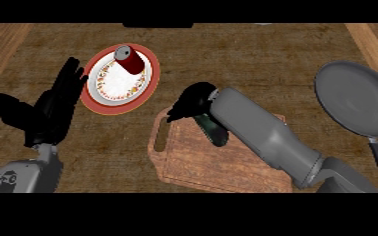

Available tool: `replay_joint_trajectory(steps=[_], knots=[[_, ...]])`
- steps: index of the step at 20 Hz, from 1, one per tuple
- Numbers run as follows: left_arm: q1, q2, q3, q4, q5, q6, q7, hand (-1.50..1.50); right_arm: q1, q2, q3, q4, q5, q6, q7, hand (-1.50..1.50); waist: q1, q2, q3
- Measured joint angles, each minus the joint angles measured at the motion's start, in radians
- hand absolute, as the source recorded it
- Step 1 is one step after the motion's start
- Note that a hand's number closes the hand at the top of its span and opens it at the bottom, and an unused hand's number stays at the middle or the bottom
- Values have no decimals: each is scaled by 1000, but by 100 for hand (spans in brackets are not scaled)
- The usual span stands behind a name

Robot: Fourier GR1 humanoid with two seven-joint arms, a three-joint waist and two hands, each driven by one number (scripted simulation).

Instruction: Pick the eggplant from the cutting board and place it in the pan

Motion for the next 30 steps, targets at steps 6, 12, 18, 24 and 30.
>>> replay_joint_trajectory(steps=[6, 12, 18, 24, 30], knots=[[-22, -22, 4, 27, -16, -2, 0, 0, 17, 45, -21, 54, 50, -7, -5, 150, -1, -4, -1], [-25, -30, 4, 15, -27, -5, 6, 0, 29, 53, -21, 53, 78, -66, -61, 150, 6, -11, -1], [-31, -33, 11, 8, -28, -12, 18, 0, 38, 53, -40, 60, 70, -88, -101, 150, 9, -14, -1], [-5, -34, 21, 4, -28, -23, 10, 0, 52, 50, -124, 88, 25, -96, -47, 150, -5, -15, -2], [41, -23, 63, 12, -31, 7, 6, 0, 121, -92, -374, 169, -84, -225, 311, 150, -109, -39, 1]])
